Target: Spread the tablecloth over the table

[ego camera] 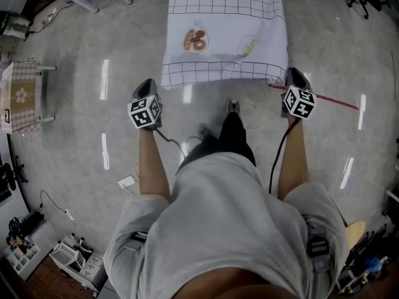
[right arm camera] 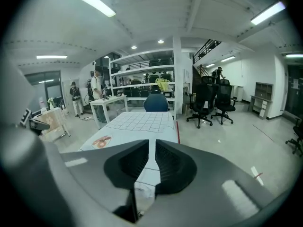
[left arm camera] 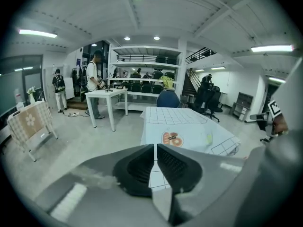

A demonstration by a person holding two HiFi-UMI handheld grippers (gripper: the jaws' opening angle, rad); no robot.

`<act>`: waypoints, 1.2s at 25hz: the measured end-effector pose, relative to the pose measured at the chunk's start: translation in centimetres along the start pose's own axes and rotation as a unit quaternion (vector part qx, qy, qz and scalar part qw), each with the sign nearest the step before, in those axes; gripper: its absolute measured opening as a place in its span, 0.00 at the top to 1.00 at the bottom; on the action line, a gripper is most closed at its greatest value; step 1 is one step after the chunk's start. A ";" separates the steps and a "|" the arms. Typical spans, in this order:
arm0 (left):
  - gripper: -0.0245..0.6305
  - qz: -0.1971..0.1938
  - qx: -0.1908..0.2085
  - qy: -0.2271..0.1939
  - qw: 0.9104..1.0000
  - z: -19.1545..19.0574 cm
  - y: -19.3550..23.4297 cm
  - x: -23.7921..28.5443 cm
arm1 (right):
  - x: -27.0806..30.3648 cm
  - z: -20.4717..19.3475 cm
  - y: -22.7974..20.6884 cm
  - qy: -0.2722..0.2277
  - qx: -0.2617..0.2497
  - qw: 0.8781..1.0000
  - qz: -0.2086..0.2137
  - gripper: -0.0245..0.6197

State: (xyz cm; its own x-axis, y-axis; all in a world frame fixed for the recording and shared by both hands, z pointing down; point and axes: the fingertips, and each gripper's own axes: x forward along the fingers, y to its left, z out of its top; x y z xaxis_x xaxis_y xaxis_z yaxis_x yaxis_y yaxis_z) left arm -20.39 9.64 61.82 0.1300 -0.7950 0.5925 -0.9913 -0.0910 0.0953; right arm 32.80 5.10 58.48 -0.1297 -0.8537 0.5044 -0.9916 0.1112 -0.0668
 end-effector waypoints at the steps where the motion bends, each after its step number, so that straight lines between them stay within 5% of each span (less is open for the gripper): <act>1: 0.90 -0.008 -0.001 -0.003 1.000 0.3 -0.5 0.3 | -0.1 -0.1 -0.1 0.000 0.012 1.000 -0.003 0.89; 11: 0.93 -0.115 0.049 -0.003 0.992 2.5 -12.5 6.1 | -0.5 -8.3 -4.6 0.053 0.089 0.994 -0.035 0.84; 18: 0.93 -0.175 0.108 0.026 0.978 2.0 -24.4 12.9 | 5.6 -12.3 -6.4 0.084 0.100 0.991 0.023 0.77; 26: 0.93 -0.146 0.085 0.026 0.985 4.0 -28.3 17.5 | 17.0 -11.7 -4.6 0.096 0.014 0.989 0.111 0.90; 30: 0.93 -0.130 0.069 -0.005 0.989 6.1 -28.2 17.4 | 17.7 -6.6 -3.0 0.049 0.010 0.991 0.123 0.95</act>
State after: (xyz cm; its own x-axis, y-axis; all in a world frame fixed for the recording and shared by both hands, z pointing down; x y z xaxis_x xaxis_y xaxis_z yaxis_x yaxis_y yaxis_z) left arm 9.67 -5.26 64.55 0.3809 -0.7405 0.5537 -0.9182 -0.3731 0.1327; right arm 33.42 -7.02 73.26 -0.3673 -0.7483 0.5523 -0.9301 0.2989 -0.2136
